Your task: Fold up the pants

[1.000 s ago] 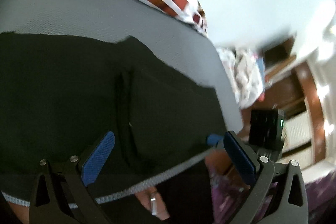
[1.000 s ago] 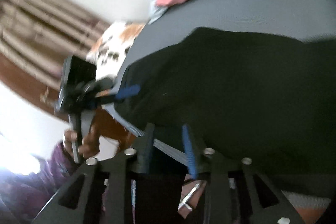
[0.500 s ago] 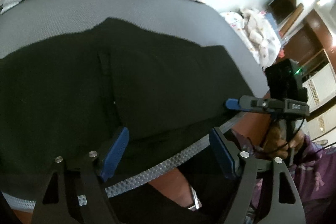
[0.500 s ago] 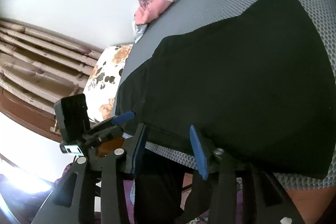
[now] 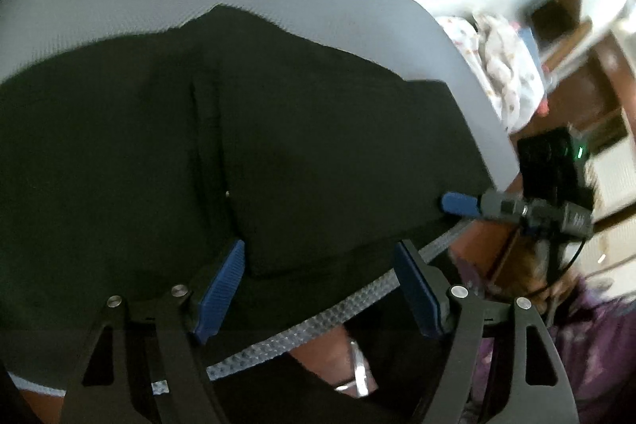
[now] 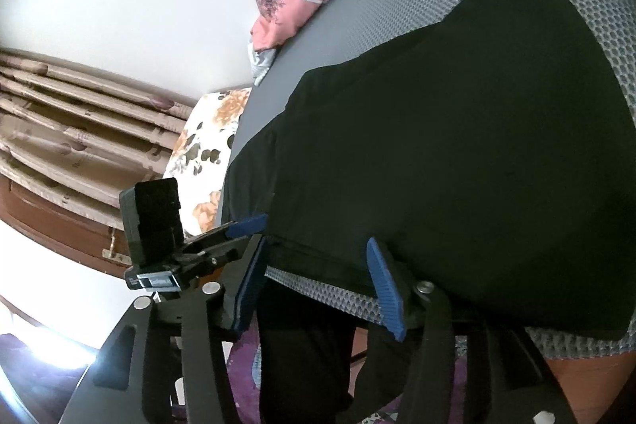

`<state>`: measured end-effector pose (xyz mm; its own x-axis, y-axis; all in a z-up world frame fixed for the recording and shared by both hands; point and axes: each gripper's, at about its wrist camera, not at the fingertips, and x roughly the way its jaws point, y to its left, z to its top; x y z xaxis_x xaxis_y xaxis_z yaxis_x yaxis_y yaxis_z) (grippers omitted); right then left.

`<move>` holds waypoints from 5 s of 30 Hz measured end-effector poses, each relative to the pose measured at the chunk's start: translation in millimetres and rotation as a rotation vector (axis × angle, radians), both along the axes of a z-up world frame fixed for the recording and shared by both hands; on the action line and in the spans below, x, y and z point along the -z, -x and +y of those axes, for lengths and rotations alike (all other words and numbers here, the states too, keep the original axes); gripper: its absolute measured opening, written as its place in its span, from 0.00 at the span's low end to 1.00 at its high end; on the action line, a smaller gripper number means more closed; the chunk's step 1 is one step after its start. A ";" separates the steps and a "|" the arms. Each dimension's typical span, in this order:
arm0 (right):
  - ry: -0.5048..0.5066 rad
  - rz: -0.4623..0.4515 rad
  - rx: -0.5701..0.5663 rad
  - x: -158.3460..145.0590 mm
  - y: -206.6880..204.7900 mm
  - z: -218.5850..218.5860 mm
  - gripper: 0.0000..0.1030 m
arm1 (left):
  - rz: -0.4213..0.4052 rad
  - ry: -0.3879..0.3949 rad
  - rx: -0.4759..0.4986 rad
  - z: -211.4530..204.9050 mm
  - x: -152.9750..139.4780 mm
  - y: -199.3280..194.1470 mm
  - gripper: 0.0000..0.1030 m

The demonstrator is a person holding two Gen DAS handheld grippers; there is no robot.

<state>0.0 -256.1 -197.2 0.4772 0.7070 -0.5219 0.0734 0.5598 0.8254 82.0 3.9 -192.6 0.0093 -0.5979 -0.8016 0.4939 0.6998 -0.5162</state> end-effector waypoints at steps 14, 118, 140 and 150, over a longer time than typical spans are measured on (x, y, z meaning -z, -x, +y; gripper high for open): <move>-0.008 0.003 0.006 2.7 1.7 1.1 0.56 | -0.028 -0.088 -0.117 10.8 2.0 -0.8 0.07; -0.089 0.018 -0.035 12.5 -4.5 7.9 0.68 | 0.019 -0.059 -0.292 26.5 -5.1 9.5 0.16; 0.130 -0.093 -0.258 -40.2 -57.5 104.1 0.73 | -0.038 -0.092 -0.678 256.5 -36.0 -31.7 0.74; 0.479 -0.143 -0.471 -12.4 -69.2 176.8 0.76 | 0.013 0.001 -0.458 235.8 2.4 -66.2 0.75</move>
